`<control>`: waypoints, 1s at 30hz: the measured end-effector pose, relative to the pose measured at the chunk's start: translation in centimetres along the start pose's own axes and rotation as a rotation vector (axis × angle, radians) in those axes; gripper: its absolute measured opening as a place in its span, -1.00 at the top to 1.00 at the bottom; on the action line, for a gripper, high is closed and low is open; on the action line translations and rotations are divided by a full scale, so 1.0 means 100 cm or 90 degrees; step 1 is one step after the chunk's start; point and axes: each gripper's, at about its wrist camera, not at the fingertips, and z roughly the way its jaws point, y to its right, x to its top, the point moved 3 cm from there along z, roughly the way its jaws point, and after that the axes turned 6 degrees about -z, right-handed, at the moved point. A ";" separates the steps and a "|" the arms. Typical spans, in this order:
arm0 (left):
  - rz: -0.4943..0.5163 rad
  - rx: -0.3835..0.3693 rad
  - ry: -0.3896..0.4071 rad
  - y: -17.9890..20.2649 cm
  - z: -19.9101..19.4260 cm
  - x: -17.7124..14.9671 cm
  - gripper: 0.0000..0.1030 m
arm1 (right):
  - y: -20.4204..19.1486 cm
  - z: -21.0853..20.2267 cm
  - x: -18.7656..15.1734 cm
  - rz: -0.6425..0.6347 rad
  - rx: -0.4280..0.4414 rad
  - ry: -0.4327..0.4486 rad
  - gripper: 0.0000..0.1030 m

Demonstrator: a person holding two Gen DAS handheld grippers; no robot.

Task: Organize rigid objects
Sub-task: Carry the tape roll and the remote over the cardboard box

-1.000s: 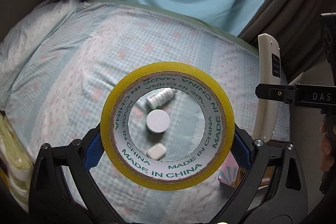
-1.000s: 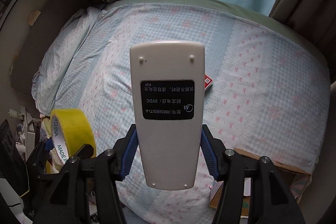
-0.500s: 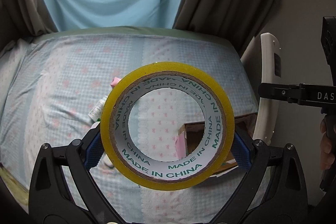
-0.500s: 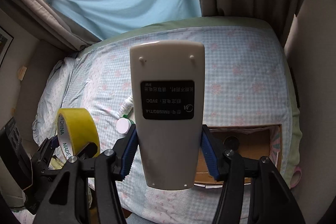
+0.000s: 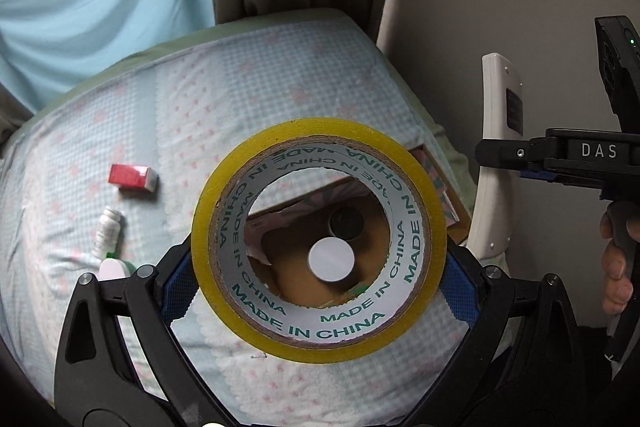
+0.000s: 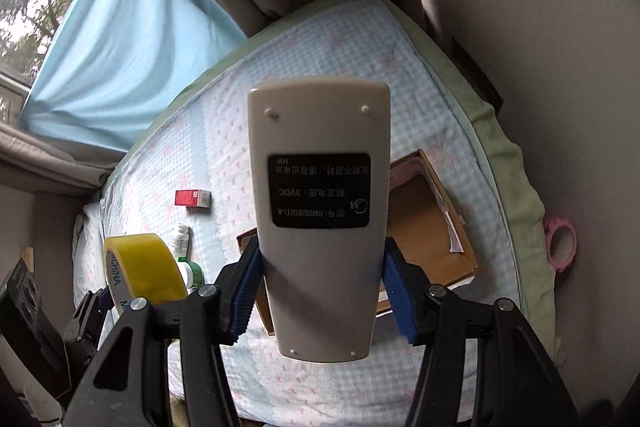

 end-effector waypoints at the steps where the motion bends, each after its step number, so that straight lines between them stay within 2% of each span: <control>1: 0.016 0.001 -0.009 0.007 0.009 0.000 -0.89 | 0.009 0.006 -0.002 0.015 0.001 -0.003 -0.03; 6: 0.087 0.008 -0.059 0.033 0.054 -0.006 -0.89 | 0.047 0.041 -0.011 0.072 -0.008 -0.019 -0.03; 9: 0.117 0.013 -0.092 0.038 0.085 -0.011 -0.89 | 0.066 0.064 -0.015 0.115 0.005 -0.023 -0.03; 15: 0.153 0.043 -0.152 0.027 0.152 -0.032 -0.89 | 0.083 0.109 -0.022 0.141 0.004 -0.039 -0.03; 18: 0.166 0.057 -0.166 0.020 0.174 -0.045 -0.89 | 0.086 0.130 -0.025 0.147 0.010 -0.040 -0.03; 23: 0.170 0.076 -0.178 -0.004 0.198 -0.059 -0.89 | 0.085 0.157 -0.032 0.154 0.009 -0.028 -0.03; 30: 0.215 0.096 -0.189 -0.020 0.208 -0.087 -0.89 | 0.083 0.175 -0.044 0.144 -0.011 -0.020 -0.03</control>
